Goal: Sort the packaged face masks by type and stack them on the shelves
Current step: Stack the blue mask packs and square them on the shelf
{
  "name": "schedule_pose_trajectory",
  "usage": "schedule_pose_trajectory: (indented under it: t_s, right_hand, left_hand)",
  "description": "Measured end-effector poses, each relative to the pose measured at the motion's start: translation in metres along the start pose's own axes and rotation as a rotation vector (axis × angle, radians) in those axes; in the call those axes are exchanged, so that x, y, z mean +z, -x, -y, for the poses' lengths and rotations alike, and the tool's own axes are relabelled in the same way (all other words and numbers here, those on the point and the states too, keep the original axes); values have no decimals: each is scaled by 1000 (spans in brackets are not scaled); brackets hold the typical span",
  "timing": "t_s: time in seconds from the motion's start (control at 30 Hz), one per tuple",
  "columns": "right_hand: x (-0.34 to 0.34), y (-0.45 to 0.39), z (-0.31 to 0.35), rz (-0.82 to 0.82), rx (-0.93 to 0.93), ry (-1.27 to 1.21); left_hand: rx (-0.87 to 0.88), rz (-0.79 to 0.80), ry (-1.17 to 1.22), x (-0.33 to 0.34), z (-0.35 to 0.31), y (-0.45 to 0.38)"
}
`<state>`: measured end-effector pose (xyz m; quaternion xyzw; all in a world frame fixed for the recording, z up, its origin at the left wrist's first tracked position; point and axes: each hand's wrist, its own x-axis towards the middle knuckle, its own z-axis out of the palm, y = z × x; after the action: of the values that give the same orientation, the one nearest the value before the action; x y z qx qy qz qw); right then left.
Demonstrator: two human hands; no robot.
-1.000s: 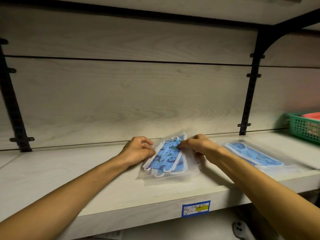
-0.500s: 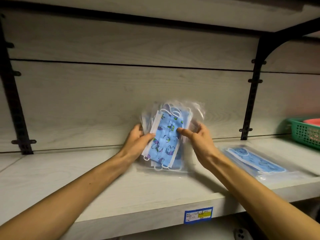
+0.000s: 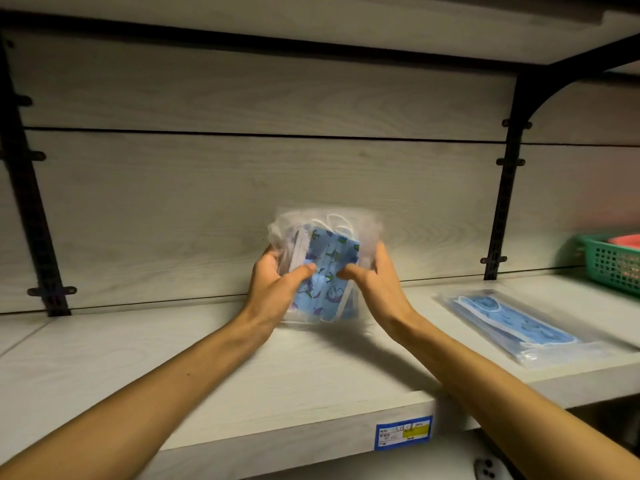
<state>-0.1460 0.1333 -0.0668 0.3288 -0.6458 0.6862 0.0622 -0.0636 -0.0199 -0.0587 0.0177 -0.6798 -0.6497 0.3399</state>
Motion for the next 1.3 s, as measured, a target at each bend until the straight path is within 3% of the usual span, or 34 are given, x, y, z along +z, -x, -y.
schedule_pose_trajectory:
  t_s: [0.1, 0.2, 0.3, 0.4, 0.5, 0.57, 0.63, 0.83, 0.93, 1.1, 1.3]
  right_hand:
    - [-5, 2, -3, 33, 27, 37]
    - [-12, 5, -9, 35, 181, 69]
    - [-7, 5, -10, 24, 334, -50]
    - [0, 6, -10, 130, 441, -224]
    - [6, 11, -12, 204, 372, -191]
    - [5, 11, -10, 103, 300, -165]
    - [-2, 8, -7, -22, 247, -145]
    - [-32, -7, 1, -161, 255, -17]
    - [-42, -8, 3, -139, 251, 12]
    - [-49, -6, 6, -136, 212, 8]
    - [-38, 13, -11, -9, 254, -32]
  left_hand:
    - [-129, -65, 180, -6, -5, -5]
    - [-267, -138, 441, -16, -12, -13]
    - [-346, -115, 604, -22, -17, -16]
    - [-383, -59, 676, -23, -16, -10]
    - [-398, -5, 669, -16, -13, -4]
    - [-411, 15, 673, -13, -9, -4]
    - [-421, 23, 652, -14, -8, -6]
    - [-312, -65, 461, -26, 4, -12]
    - [-241, -69, 231, -34, 8, -16]
    - [-166, 116, -108, -40, 12, -16]
    - [-83, 158, -80, -30, 14, -4]
